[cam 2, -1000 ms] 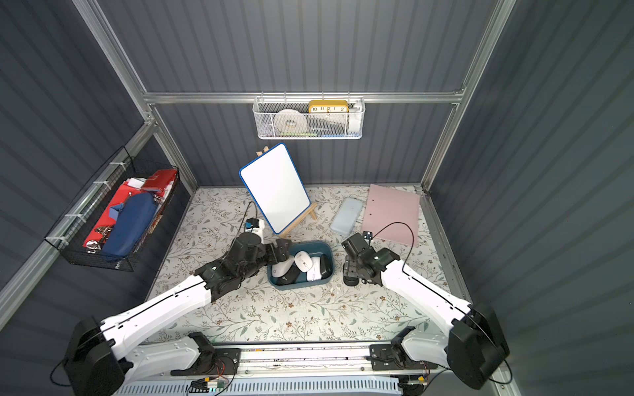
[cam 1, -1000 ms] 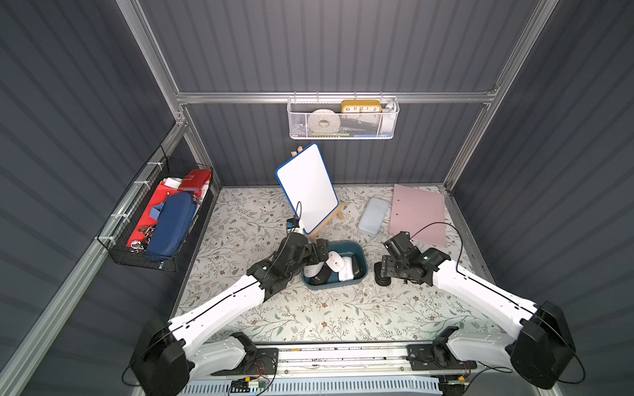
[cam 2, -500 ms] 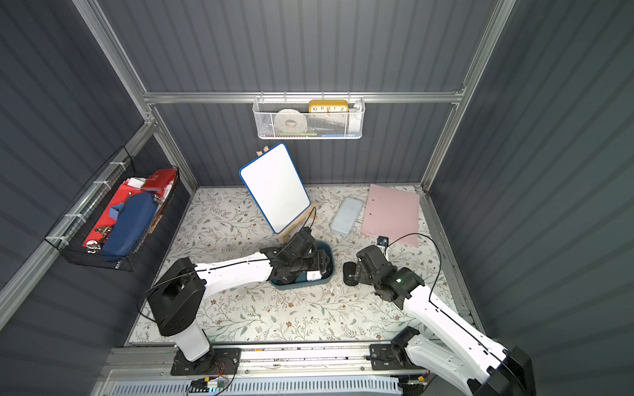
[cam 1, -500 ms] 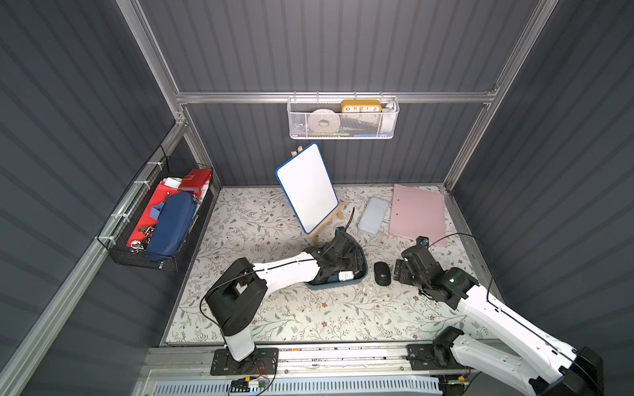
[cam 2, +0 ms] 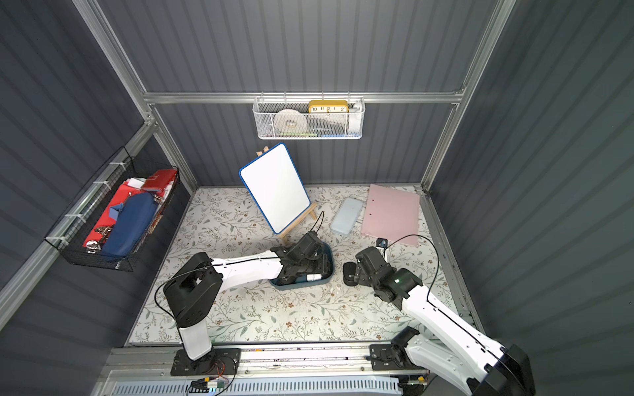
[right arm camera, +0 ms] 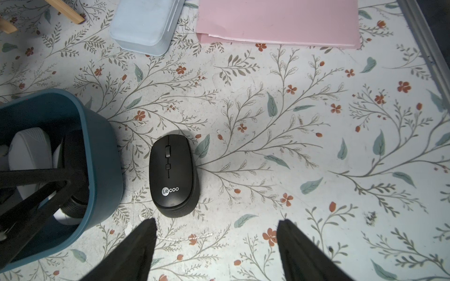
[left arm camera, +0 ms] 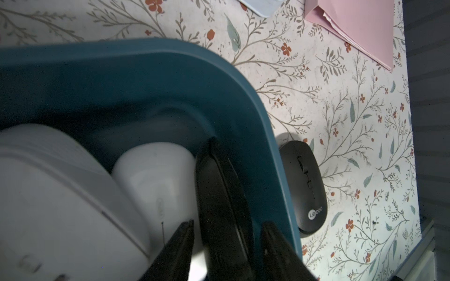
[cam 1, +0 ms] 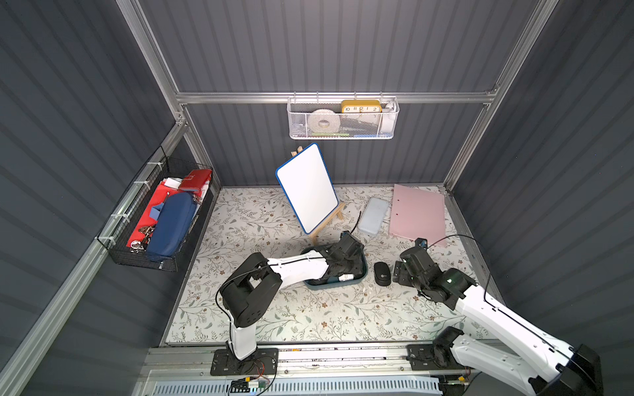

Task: Take out the mouse from the storage box
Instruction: Pick up the mouse from the storage box.

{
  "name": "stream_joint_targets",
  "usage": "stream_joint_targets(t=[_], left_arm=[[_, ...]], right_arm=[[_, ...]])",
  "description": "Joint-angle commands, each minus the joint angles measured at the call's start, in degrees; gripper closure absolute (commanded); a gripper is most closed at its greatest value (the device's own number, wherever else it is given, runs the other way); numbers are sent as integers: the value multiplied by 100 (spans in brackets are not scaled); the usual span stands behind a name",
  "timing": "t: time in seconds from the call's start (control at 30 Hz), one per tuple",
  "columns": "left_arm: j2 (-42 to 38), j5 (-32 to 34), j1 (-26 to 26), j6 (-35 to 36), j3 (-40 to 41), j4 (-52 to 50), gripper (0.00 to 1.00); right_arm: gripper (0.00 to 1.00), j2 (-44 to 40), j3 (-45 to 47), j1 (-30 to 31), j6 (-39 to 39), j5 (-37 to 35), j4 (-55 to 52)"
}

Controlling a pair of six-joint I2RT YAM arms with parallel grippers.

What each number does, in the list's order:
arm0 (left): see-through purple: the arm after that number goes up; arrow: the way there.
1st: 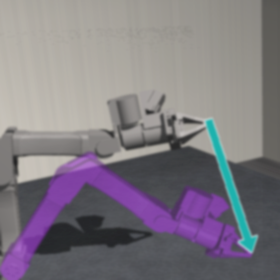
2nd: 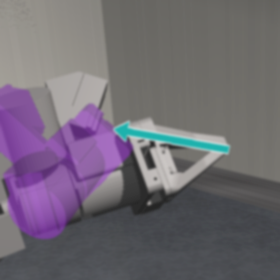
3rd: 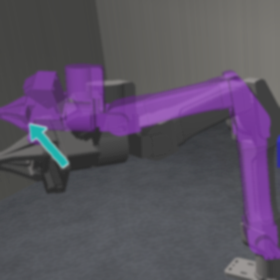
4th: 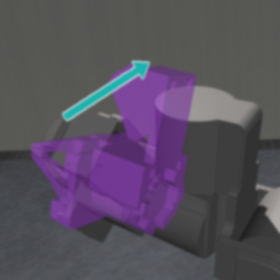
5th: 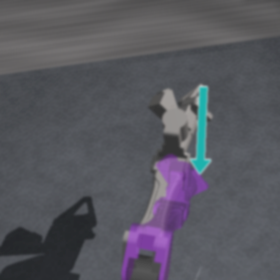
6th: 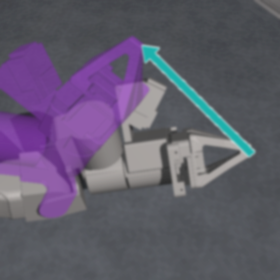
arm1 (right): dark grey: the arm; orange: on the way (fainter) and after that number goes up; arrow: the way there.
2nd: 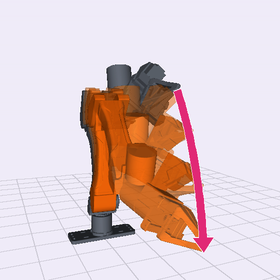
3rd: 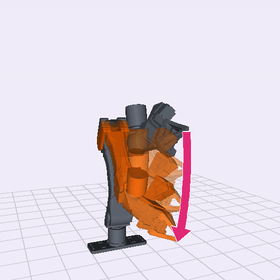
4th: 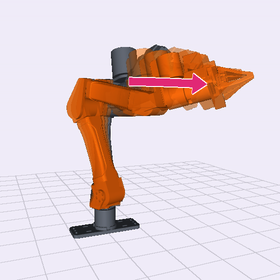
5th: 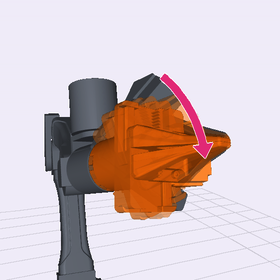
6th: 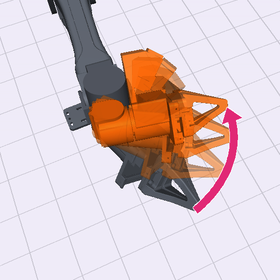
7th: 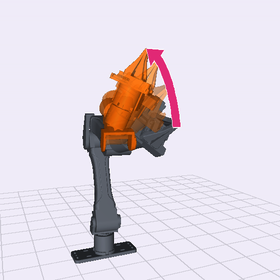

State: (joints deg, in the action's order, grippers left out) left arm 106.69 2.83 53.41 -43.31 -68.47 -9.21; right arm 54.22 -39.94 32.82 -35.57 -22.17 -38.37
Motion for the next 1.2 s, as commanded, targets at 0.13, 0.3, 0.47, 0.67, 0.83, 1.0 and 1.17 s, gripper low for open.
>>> stream_joint_targets(t=[0.13, 0.3, 0.47, 0.67, 0.83, 1.0, 1.17], left_arm=[[302, -119, 73, -1, -160, -83, 53], [559, -3, 82, -10, -414, -444, 54], [611, 223, 85, -9, -496, -608, 60], [476, 454, 87, -16, -486, -663, 68], [35, 439, 108, 31, -313, -439, 69], [-454, 416, 126, 65, -156, -258, 69], [-907, 253, 125, -105, 225, 20, 70]], right_arm=[[18, 216, 41, -4, -105, 80, 64], [18, 308, -33, -3, -86, 57, 25], [18, 318, -13, -4, -64, 22, 61], [18, 318, -29, -5, -47, 42, 63], [19, 352, -78, -4, -47, 46, 42], [19, 410, -88, -4, -77, 119, 62], [19, 480, -109, -8, -110, 151, 28]])
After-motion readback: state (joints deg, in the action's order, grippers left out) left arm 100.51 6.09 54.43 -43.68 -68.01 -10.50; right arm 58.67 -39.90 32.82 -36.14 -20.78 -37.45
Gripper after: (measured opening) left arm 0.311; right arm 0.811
